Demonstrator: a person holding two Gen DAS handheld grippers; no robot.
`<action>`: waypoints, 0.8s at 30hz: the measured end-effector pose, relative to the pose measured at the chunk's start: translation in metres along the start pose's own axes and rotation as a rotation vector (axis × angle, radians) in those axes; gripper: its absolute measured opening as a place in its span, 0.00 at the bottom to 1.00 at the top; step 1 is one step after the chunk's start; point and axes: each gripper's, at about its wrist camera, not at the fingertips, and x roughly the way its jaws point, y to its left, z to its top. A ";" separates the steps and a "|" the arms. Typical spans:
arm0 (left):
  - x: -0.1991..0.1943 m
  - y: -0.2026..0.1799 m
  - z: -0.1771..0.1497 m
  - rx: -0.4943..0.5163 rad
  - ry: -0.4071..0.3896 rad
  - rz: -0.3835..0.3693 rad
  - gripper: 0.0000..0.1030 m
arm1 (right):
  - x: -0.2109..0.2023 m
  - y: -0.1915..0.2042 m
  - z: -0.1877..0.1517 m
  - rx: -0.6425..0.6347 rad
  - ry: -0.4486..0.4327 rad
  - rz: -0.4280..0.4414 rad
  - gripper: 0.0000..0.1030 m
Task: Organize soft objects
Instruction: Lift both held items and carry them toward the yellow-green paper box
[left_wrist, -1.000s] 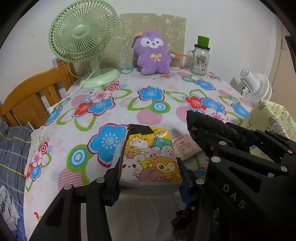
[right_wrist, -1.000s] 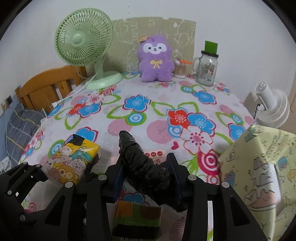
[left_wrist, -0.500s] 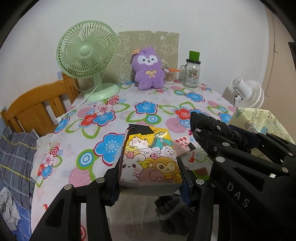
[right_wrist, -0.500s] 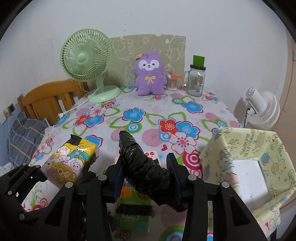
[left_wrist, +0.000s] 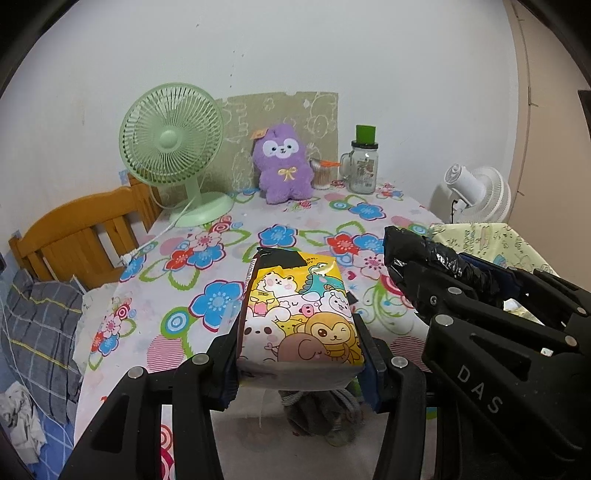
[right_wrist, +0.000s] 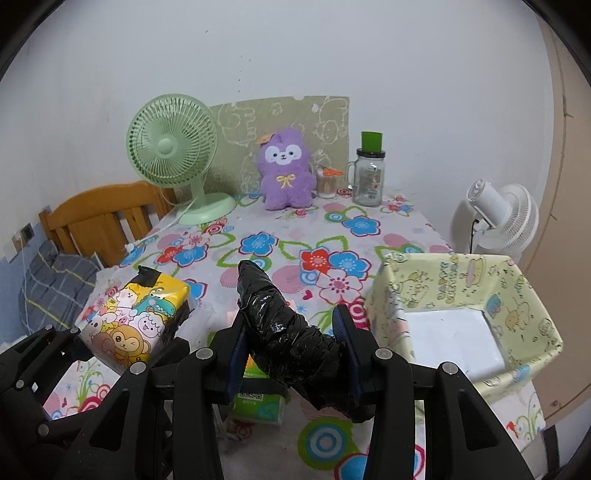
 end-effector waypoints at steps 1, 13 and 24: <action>-0.003 -0.002 0.001 0.002 -0.003 -0.002 0.52 | -0.004 -0.002 0.000 0.006 -0.005 -0.001 0.46; -0.023 -0.027 0.010 0.016 -0.050 -0.013 0.52 | -0.037 -0.029 0.002 0.030 -0.048 -0.026 0.46; -0.024 -0.061 0.022 0.056 -0.082 -0.067 0.52 | -0.053 -0.060 0.006 0.065 -0.077 -0.084 0.46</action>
